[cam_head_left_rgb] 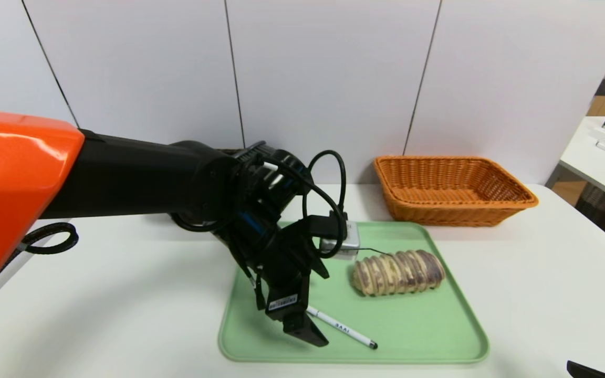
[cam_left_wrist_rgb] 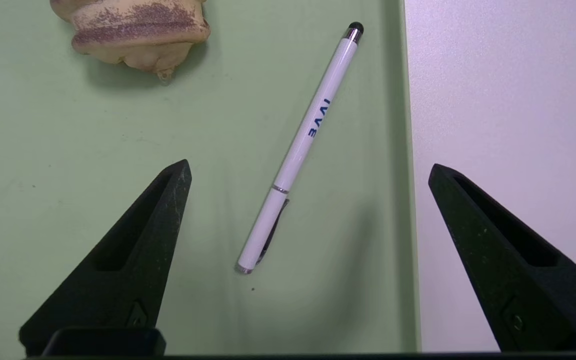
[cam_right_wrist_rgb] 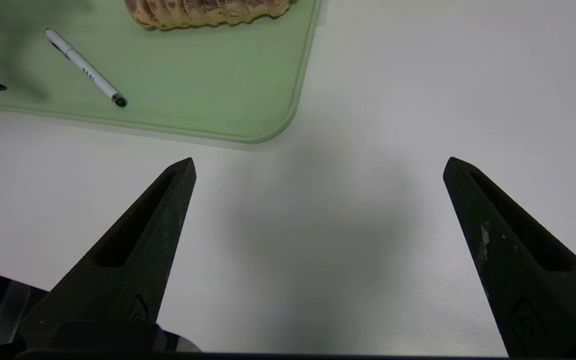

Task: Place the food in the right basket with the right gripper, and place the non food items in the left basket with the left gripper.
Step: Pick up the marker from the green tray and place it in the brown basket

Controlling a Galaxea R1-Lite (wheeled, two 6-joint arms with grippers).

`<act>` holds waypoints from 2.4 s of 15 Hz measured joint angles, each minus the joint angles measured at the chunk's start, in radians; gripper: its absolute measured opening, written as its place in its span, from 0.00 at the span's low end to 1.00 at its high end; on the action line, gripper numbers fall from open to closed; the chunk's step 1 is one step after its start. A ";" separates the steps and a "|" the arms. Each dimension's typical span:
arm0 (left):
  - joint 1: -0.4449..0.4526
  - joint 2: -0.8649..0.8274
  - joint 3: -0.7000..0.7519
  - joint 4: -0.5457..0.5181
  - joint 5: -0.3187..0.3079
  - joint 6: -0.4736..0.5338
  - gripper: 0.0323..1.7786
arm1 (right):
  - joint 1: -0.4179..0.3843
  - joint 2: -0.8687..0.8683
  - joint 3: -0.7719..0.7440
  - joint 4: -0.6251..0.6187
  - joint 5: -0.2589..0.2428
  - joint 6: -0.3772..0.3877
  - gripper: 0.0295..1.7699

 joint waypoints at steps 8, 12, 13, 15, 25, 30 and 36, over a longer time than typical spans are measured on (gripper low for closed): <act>0.021 0.110 -0.169 0.127 0.122 0.183 0.95 | 0.000 0.000 0.004 -0.006 0.003 0.042 0.97; 0.022 0.136 -0.175 0.127 0.124 0.182 0.95 | 0.000 0.002 0.005 -0.006 0.003 0.042 0.97; 0.022 0.139 -0.176 0.127 0.123 0.182 0.95 | 0.000 0.002 0.005 -0.006 0.004 0.042 0.97; 0.022 0.141 -0.176 0.127 0.123 0.183 0.95 | 0.000 0.002 0.005 -0.006 0.003 0.042 0.97; 0.017 0.154 -0.175 0.124 0.133 0.181 0.95 | 0.000 0.001 0.003 -0.006 0.005 0.041 0.97; 0.001 0.161 -0.217 0.125 0.131 0.173 0.95 | 0.000 0.000 0.005 -0.006 0.007 0.041 0.97; -0.033 0.186 -0.256 0.133 0.129 0.147 0.95 | 0.000 -0.001 0.005 -0.006 0.004 0.043 0.97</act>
